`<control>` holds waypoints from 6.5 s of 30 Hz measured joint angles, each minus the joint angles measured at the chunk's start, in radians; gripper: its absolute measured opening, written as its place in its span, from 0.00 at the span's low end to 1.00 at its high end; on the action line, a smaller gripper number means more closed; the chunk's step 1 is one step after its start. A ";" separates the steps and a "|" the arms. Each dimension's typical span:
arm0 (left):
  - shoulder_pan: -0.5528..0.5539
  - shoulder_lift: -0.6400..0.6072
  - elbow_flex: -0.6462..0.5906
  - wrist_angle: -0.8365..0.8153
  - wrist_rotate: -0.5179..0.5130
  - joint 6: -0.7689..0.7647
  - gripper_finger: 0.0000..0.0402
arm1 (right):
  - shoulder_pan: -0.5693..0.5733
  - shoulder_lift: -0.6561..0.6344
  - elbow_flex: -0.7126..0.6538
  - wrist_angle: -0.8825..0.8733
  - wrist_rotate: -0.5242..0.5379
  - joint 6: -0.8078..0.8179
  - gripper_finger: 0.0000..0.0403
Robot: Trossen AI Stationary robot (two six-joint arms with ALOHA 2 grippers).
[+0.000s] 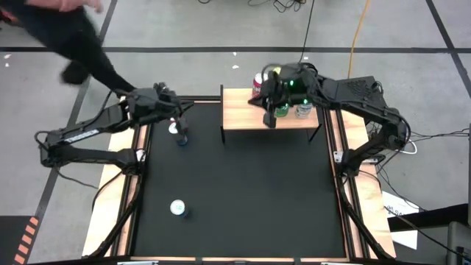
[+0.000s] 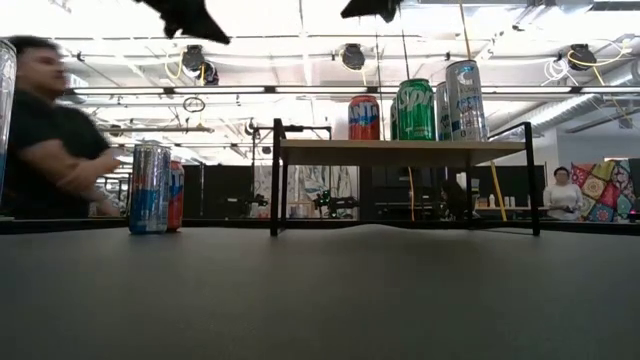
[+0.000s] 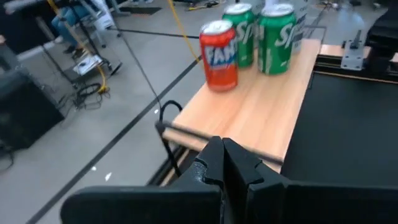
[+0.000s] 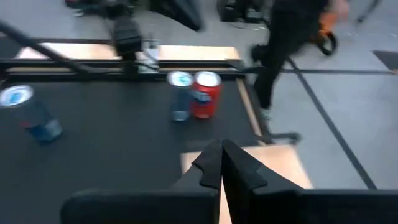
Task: Place canned beverage on shelf
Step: Move the orange soda can to the center of the table
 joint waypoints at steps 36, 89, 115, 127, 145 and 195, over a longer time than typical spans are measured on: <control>0.109 0.044 -0.315 0.047 -0.250 -0.296 0.77 | 0.601 -0.001 -1.030 1.231 0.423 0.369 0.20; 0.264 0.285 -0.304 -0.129 -0.084 -0.295 0.72 | 0.609 -0.001 -1.034 1.197 0.502 0.448 0.66; -0.531 0.261 -0.289 -0.014 -0.124 -0.660 0.74 | 0.610 -0.001 -1.034 1.203 0.553 0.543 0.66; -0.593 0.540 -0.284 0.334 -0.149 -0.650 0.75 | 0.595 0.047 -1.034 1.263 0.555 0.547 0.66; -0.648 0.595 -0.262 0.416 -0.085 -0.555 0.95 | 0.575 0.370 -0.871 1.588 0.453 0.318 0.82; -0.810 0.499 -0.283 0.240 -0.399 -0.642 0.98 | 0.544 0.276 -0.775 1.153 0.309 0.394 0.68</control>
